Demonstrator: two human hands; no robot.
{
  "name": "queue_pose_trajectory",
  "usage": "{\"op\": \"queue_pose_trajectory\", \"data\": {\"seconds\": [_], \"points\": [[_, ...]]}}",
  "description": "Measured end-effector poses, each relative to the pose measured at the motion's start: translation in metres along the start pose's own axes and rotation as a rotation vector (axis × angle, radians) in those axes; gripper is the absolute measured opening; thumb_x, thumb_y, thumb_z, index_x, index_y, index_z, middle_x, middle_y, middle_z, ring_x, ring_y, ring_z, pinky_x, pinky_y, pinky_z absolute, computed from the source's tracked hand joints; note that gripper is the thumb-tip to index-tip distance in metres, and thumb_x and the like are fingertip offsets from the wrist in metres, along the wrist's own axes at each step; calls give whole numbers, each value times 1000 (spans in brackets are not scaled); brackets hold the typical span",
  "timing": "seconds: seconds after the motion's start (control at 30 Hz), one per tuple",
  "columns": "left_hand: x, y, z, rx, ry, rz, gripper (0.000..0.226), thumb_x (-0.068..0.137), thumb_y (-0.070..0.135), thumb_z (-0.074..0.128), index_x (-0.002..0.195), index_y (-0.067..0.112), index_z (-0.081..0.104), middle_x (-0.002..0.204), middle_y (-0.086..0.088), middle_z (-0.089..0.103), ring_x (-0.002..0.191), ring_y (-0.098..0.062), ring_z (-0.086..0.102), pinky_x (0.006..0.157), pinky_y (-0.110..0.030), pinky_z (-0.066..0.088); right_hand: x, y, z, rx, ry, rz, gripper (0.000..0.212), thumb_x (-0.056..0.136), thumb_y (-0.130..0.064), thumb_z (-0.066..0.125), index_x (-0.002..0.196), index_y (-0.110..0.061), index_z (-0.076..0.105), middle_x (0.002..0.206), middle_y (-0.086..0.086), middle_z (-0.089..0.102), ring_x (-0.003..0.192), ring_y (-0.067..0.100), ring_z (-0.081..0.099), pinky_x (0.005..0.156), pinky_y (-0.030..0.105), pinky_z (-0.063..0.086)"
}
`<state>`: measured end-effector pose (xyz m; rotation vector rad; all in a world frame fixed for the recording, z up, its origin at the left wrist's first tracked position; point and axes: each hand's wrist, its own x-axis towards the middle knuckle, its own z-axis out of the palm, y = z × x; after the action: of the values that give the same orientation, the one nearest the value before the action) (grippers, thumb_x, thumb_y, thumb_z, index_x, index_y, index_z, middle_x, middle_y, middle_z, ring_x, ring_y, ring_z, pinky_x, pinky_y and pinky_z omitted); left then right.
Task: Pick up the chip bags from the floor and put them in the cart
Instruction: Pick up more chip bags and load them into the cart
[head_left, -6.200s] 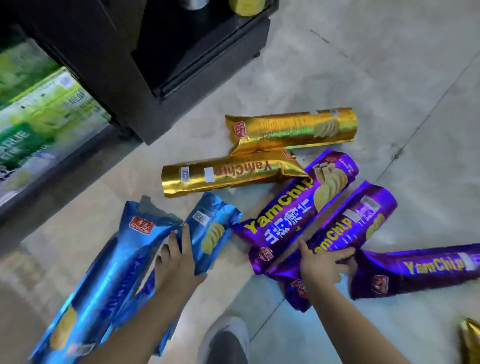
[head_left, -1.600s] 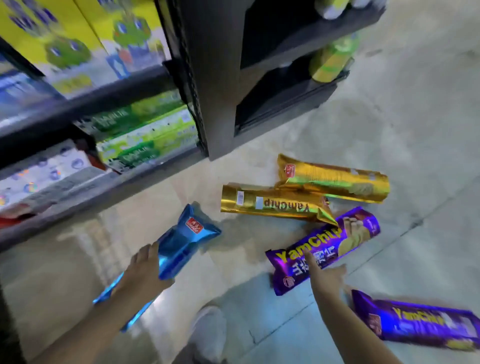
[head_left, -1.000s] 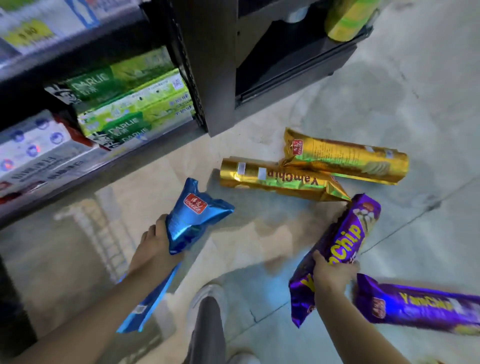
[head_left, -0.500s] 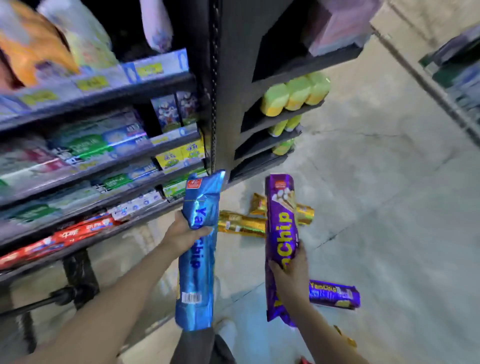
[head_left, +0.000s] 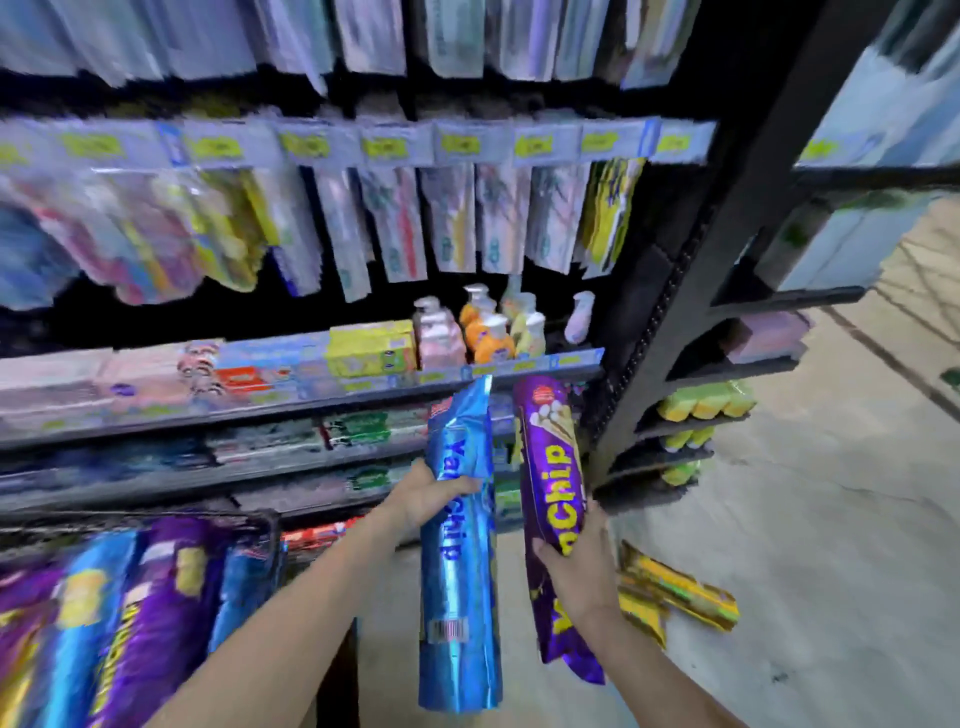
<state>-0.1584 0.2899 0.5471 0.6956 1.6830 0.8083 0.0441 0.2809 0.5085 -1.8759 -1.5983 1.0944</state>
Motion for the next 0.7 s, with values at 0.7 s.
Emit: {"op": "queue_pose_trajectory", "data": {"seconds": [0.7], "points": [[-162, -168, -453, -45, 323, -60, 44, 58, 28, 85, 92, 9, 63, 97, -10, 70, 71, -18, 65, 65, -27, 55, -269, -232, 384, 140, -366, -64, 89, 80, -26, 71, 149, -16, 14, 144, 10, 39, 130, 28, 44, 108, 37, 37]]}}
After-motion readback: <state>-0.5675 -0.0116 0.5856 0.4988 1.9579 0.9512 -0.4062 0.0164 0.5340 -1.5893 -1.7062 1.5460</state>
